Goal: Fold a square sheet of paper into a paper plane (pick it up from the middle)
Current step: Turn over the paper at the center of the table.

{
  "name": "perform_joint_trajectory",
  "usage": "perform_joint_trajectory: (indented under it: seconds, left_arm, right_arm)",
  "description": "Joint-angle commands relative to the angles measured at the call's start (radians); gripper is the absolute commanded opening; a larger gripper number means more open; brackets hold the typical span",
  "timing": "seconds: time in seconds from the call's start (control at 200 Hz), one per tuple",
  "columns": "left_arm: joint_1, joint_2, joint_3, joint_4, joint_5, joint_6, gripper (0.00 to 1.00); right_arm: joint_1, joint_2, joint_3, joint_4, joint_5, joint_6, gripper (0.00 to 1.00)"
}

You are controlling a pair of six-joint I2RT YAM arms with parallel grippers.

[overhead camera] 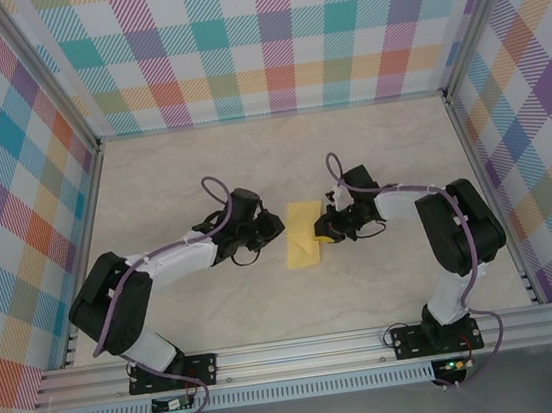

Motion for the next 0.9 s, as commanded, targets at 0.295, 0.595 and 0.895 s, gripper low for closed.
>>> perform_joint_trajectory:
  seconds: [0.295, 0.595, 0.895]
  left_arm:
    - [0.075, -0.26, -0.141, -0.149, -0.216, -0.033, 0.22]
    - [0.114, -0.436, -0.216, -0.295, -0.371, -0.093, 0.26]
    - [0.131, -0.524, -0.246, -0.37, -0.426, -0.128, 0.27]
  right_arm:
    - [0.046, -0.178, 0.289, -0.578, 0.436, -0.23, 0.07]
    - [0.194, -0.077, 0.557, -1.072, 1.104, -0.176, 0.05]
    - [0.378, 0.172, 0.709, -1.134, 1.109, -0.073, 0.1]
